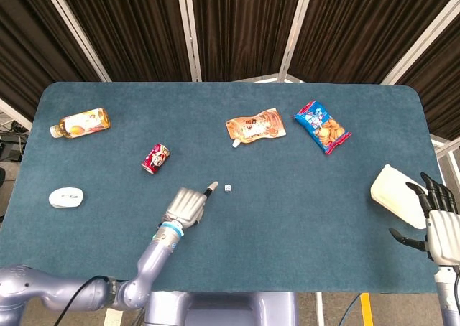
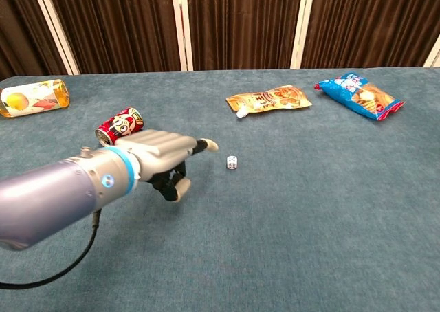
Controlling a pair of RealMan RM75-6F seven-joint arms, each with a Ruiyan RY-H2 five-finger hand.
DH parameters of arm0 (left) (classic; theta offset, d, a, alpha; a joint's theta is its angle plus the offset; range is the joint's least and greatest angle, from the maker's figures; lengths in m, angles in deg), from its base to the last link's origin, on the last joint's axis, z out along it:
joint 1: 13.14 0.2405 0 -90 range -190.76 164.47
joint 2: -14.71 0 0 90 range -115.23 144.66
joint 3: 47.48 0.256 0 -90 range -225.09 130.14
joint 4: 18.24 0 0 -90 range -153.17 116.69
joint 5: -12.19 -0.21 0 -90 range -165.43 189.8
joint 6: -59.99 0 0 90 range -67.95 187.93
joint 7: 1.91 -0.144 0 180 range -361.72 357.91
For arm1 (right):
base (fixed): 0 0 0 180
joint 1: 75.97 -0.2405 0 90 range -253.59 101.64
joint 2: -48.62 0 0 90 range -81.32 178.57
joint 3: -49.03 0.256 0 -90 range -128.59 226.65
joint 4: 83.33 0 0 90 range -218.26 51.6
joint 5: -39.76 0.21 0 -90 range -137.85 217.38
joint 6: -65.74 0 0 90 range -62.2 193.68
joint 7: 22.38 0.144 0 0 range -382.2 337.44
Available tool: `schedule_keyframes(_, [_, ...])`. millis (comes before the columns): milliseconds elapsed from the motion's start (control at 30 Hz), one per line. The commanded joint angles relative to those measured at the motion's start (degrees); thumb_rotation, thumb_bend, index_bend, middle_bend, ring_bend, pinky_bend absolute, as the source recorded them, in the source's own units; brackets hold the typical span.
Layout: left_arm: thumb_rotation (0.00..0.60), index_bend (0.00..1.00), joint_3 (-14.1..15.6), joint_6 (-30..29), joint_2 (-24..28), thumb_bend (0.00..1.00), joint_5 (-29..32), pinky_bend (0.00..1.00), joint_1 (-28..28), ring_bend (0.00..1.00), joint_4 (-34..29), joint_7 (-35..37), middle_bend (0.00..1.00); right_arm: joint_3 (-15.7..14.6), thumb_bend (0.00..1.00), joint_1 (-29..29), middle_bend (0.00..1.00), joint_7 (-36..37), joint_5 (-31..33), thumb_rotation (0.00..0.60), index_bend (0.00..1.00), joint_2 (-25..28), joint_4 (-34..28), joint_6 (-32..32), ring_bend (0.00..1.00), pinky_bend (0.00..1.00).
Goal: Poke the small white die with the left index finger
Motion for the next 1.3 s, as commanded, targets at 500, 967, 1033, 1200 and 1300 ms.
schedule_keyframes(500, [0.600,0.00,-0.89,-0.43,-5.42,0.66,5.79,0.74,-6.39,0.81,5.49,-0.36,0.79,0.41,0.04,0.20,0.00,2.74,0.98,0.600,0.14,1.26,-0.47,-0.64,0.00,0.00])
schedule_keyframes(967, [0.600,0.02,0.86,-1.04,-5.77,0.66,8.75,0.74,-7.73,0.81,6.44,0.02,0.79,0.50,0.04,0.56,0.00,3.23,0.27,0.600,0.14,1.47,-1.18,0.42,0.00,0.00])
schedule_keyframes(1033, [0.600,0.02,1.13,-1.01,-5.79,0.66,8.99,0.74,-7.78,0.81,6.27,0.04,0.79,0.59,0.04,0.56,0.00,3.31,0.34,0.600,0.14,1.49,-1.19,0.47,0.00,0.00])
schedule_keyframes(1200, [0.600,0.06,2.83,-1.75,-5.38,0.66,9.47,0.74,-7.27,0.81,3.33,0.11,0.79,0.85,0.04,0.64,0.00,3.77,0.64,0.600,0.14,1.59,-1.17,0.64,0.00,0.00])
schedule_keyframes(1300, [0.600,0.07,3.96,-2.62,-4.80,0.66,10.06,0.74,-7.01,0.81,1.22,-0.38,0.79,0.84,0.04,0.71,0.00,4.02,0.47,0.600,0.14,1.66,-1.42,0.78,0.00,0.00])
